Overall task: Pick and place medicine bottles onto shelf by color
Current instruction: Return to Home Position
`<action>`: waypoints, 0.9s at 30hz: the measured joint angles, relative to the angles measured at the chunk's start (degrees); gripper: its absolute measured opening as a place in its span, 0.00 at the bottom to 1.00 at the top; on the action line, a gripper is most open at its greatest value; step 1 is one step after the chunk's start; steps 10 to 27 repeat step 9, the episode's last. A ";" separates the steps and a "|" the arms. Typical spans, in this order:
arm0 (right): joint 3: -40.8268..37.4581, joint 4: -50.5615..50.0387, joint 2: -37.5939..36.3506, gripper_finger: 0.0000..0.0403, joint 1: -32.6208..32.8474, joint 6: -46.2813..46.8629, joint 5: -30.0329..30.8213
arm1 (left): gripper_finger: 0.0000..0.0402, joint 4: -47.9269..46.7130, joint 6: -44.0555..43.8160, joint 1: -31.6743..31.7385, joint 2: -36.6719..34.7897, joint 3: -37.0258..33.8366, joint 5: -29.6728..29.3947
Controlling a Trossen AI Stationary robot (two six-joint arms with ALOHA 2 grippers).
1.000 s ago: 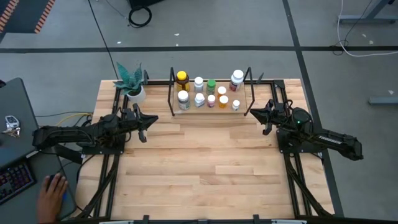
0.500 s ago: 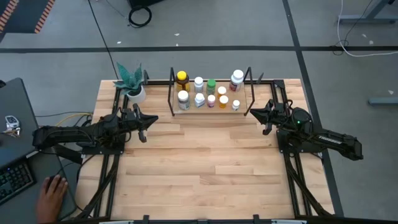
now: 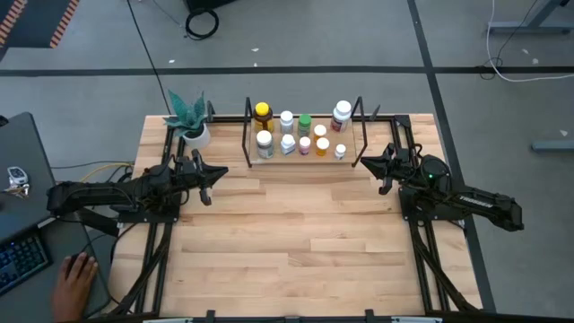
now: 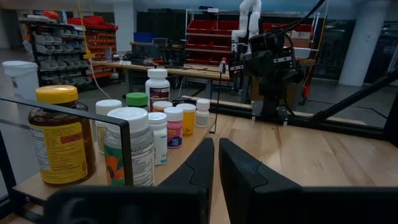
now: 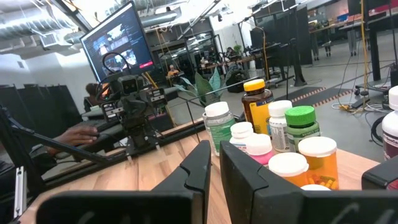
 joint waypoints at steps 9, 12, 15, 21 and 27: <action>0.00 -0.02 0.01 0.10 0.00 0.02 0.01 | 0.10 -0.01 0.00 -0.01 0.00 -0.02 0.00; 0.00 -0.02 0.01 0.10 0.00 0.02 0.01 | 0.10 -0.01 0.00 -0.01 0.00 -0.02 0.00; 0.00 -0.02 0.01 0.10 0.00 0.02 0.01 | 0.10 -0.01 0.00 -0.01 0.00 -0.02 0.00; 0.00 -0.02 0.01 0.10 0.00 0.02 0.01 | 0.10 -0.01 0.00 -0.01 0.00 -0.02 0.00; 0.00 -0.02 0.01 0.10 0.00 0.02 0.01 | 0.10 -0.01 0.00 -0.01 0.00 -0.02 0.00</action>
